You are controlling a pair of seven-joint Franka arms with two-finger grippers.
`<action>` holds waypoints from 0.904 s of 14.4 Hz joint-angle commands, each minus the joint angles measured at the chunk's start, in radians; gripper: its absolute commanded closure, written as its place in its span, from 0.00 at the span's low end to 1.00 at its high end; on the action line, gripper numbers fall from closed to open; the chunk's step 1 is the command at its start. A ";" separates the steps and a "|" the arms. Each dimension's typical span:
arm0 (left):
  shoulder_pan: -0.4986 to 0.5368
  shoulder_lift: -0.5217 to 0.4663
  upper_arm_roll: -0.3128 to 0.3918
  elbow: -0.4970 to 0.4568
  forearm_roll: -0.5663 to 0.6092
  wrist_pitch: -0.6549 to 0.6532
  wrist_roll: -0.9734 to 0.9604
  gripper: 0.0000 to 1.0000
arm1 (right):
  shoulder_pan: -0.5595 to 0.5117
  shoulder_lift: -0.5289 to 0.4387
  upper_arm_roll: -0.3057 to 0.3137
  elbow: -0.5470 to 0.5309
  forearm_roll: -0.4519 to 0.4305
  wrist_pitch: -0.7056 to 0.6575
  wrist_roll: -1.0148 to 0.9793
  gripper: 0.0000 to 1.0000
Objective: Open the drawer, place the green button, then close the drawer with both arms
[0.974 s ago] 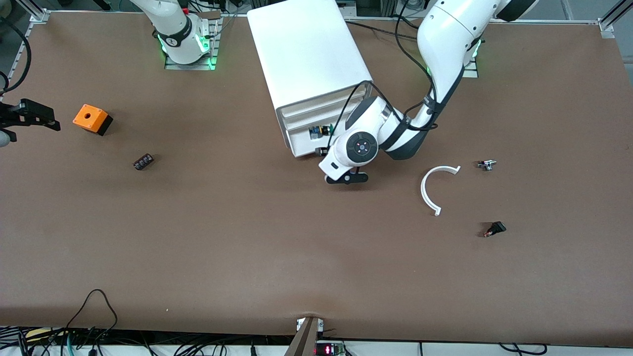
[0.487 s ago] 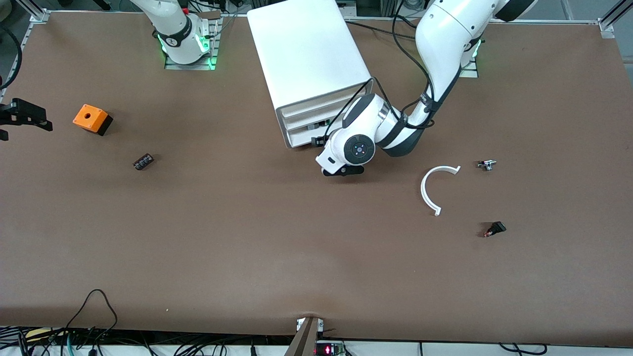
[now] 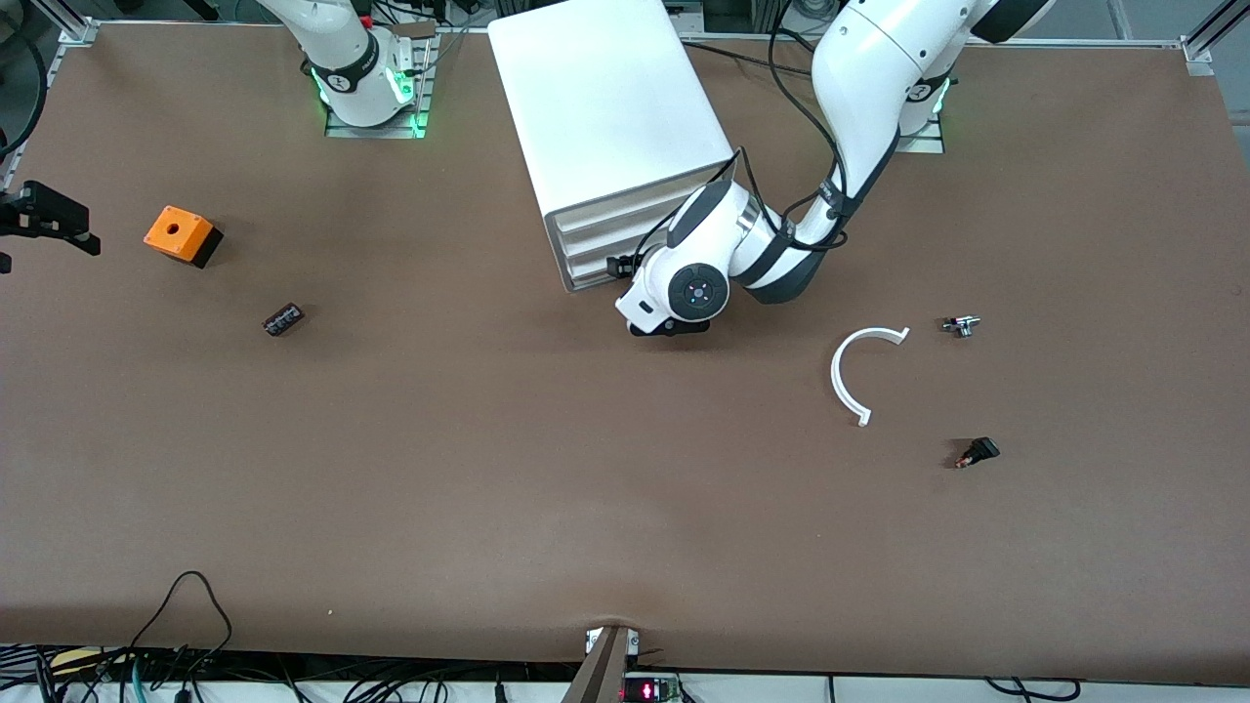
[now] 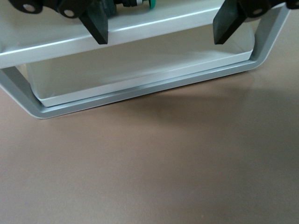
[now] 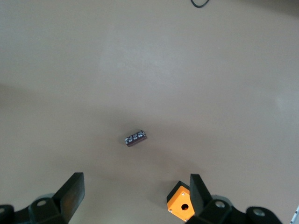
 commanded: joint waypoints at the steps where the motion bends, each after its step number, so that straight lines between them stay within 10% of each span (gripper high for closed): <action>1: -0.016 0.005 0.002 -0.020 -0.047 -0.008 -0.001 0.00 | 0.010 -0.018 0.016 -0.020 0.010 -0.017 0.042 0.00; 13: 0.160 -0.131 0.012 0.009 0.036 -0.070 0.019 0.00 | 0.021 -0.018 0.021 -0.019 0.010 -0.022 0.025 0.00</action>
